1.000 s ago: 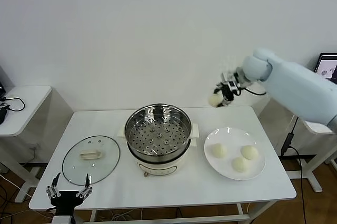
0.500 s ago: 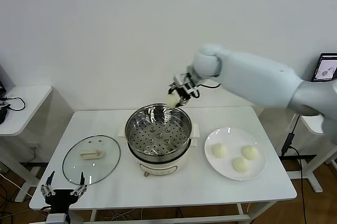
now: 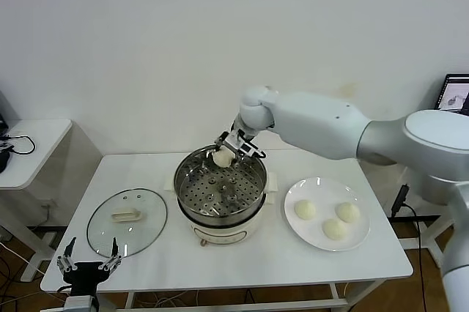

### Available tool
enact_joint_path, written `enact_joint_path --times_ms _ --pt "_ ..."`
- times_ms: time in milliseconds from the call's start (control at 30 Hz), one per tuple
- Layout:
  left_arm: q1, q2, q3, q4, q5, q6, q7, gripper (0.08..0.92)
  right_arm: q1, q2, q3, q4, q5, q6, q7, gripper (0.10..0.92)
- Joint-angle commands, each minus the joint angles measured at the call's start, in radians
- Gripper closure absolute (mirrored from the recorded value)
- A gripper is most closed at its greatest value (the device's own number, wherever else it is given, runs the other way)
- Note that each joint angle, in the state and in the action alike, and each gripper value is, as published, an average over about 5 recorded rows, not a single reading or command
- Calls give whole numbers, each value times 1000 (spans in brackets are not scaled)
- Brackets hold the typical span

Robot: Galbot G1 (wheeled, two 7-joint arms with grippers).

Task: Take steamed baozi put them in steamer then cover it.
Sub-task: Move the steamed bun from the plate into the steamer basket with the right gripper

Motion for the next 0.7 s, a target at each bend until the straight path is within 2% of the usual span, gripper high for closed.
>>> enact_joint_path --times_ms 33,567,700 --pt "-5 2 0 0 0 2 1 177 -62 39 -10 -65 -125 118 42 440" --pt "-18 3 5 9 0 3 3 177 -122 120 55 -233 -262 210 85 438" --pt "-20 2 10 7 2 4 3 177 -121 126 62 -251 -264 218 90 394"
